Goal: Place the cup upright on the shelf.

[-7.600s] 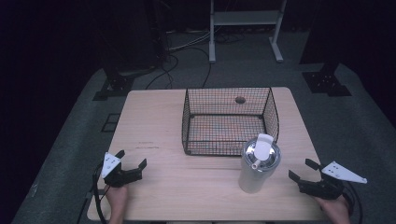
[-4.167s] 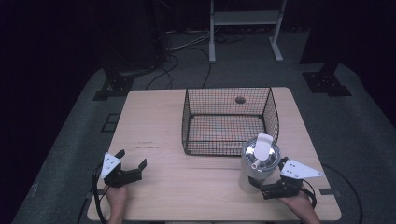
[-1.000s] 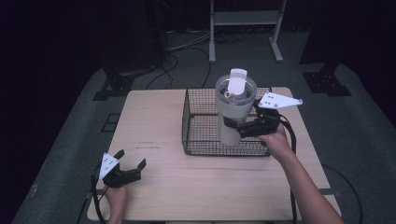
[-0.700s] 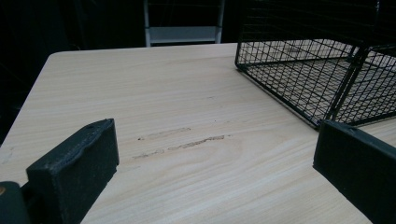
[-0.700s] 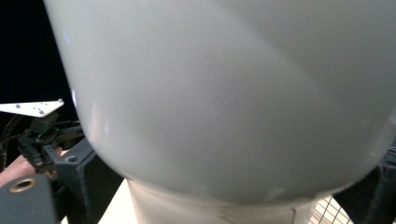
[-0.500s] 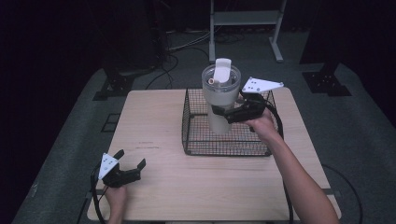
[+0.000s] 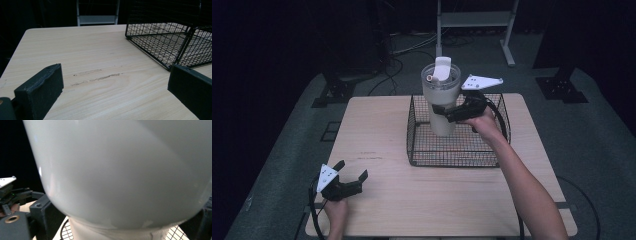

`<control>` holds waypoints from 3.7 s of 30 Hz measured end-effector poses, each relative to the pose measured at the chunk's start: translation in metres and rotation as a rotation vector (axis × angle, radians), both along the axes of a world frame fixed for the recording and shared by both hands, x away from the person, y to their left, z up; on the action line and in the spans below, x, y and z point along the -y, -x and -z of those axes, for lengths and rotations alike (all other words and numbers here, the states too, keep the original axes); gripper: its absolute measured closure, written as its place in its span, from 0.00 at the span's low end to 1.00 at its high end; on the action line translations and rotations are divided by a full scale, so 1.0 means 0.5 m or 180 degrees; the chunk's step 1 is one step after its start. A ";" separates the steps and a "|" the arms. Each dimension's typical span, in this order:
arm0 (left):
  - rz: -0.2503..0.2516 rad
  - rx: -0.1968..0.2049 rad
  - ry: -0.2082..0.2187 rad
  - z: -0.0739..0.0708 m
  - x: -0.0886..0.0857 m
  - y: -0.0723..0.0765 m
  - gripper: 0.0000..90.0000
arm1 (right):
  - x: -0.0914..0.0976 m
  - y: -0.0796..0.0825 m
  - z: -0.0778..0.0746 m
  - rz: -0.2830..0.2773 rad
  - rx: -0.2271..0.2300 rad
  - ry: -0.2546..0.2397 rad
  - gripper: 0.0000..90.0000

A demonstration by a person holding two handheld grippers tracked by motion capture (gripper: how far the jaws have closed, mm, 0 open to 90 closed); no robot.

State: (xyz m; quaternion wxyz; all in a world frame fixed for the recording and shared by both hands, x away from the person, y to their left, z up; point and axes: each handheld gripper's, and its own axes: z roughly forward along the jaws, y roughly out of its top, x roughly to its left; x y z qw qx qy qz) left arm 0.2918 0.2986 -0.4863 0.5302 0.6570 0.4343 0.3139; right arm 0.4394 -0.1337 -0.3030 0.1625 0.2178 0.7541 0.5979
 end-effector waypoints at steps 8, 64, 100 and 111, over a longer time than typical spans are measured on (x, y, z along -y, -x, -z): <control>0.0004 0.0015 0.0031 0.000 -0.001 0.001 0.00 | -0.009 -0.027 0.024 -0.0003 -0.0100 0.0017 0.08; 0.0079 0.0053 0.0180 0.000 -0.013 0.003 0.00 | -0.073 -0.161 0.227 -0.0292 -0.0493 0.0372 0.08; 0.0091 0.0047 0.0176 0.000 -0.012 0.003 0.00 | -0.033 -0.137 0.236 -0.0410 -0.0372 0.0497 0.08; 0.0093 0.0045 0.0166 0.000 -0.011 0.002 0.00 | -0.031 -0.131 0.236 -0.0431 -0.0340 0.0535 0.08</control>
